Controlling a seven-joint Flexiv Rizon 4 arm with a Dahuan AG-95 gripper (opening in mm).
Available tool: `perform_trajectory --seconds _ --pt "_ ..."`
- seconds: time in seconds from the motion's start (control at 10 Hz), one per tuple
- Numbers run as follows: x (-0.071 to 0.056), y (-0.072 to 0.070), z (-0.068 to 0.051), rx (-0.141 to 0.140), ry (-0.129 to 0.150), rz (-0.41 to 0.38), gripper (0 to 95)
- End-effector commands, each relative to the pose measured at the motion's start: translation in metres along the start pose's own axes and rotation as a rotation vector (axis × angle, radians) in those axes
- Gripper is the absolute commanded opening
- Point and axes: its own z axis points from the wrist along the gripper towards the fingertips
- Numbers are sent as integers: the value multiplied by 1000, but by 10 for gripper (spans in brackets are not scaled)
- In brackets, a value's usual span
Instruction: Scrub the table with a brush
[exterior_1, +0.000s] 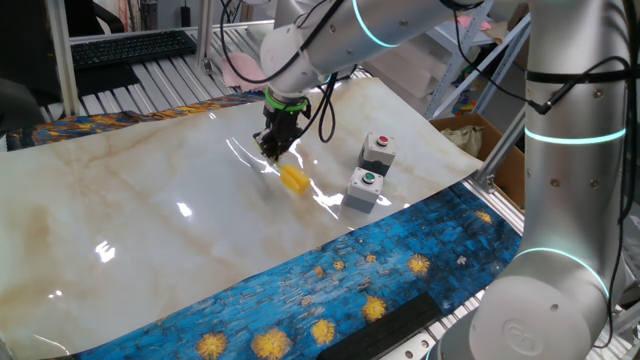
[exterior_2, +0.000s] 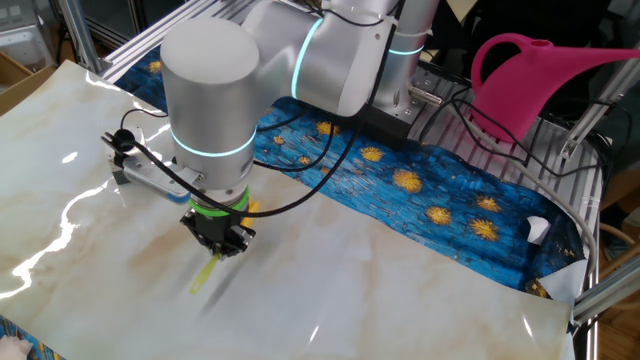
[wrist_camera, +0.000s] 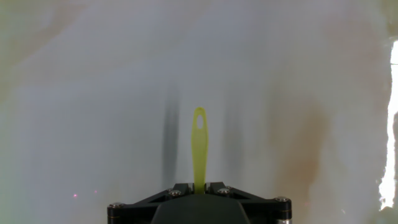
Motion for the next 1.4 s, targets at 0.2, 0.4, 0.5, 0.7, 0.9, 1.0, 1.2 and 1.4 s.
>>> perform_trajectory --seconds 0.2,0.4,0.5,0.7,0.9,1.0,1.2,1.4 --pt "-1 1 7 -5 -8 11 0" --pt "-2 5 13 -7 -22 24 0" --pt "-3 7 15 -6 -27 29 0" --pt "-6 14 19 -5 -40 49 0" --pt "-9 23 23 -10 -57 81 0" --pt "-11 28 25 -10 -63 96 0" --pt "-16 43 24 -18 -66 143 0" --pt "-21 61 21 -21 -67 191 0"
